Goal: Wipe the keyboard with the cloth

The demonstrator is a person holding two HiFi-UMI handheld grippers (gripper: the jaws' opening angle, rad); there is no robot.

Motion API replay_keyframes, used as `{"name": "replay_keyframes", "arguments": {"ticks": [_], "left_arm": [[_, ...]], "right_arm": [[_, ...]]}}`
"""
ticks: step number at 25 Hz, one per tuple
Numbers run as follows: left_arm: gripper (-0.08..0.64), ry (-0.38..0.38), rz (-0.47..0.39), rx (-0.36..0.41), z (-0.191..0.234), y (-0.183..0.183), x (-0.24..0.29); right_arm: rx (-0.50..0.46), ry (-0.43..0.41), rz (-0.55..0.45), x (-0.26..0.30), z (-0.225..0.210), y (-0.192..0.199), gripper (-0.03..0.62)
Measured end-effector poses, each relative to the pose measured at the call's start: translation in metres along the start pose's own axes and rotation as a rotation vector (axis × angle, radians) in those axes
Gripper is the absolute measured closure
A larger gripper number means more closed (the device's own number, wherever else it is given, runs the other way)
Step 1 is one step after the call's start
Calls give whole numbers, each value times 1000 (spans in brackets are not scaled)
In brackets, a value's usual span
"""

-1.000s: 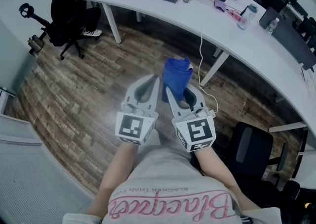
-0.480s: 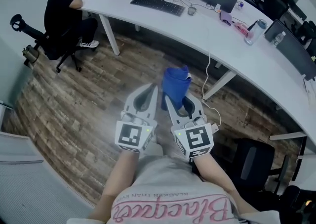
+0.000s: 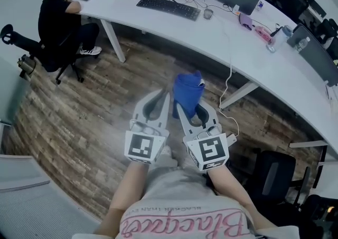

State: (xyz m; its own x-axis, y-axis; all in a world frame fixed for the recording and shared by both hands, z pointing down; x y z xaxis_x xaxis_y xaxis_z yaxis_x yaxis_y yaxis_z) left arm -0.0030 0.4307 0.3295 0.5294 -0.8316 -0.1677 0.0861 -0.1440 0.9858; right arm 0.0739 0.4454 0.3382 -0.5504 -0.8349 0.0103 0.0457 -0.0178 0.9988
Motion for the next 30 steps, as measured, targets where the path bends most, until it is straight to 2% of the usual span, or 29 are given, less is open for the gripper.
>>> {"name": "replay_keyframes", "arguments": {"ticks": [11,16,30], "left_arm": [[555,21,-15,14,37,1,27],[555,4,-12,-13,47,1,37],[555,-58,-4,65,97,4,74]], "right_arm": [[14,25,14,38,-11,1,494],[9,21,6,51,-18,-3,494],[5,-50,-24,115,-28,-6,494]]}}
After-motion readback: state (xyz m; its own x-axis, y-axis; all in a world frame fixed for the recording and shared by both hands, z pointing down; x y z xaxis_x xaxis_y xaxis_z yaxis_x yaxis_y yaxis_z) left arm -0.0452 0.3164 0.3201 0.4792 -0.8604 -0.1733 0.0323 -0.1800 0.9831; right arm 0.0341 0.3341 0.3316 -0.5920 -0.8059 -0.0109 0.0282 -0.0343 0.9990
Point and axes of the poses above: the fingertips, and each gripper's own axes: x forward along the fingers, z to its left, y out of its underside, the point moved 3 cm from there along -x, backward along the fingers, and after that the axes turned 8 degrees about -z, right-handed, at the moved point
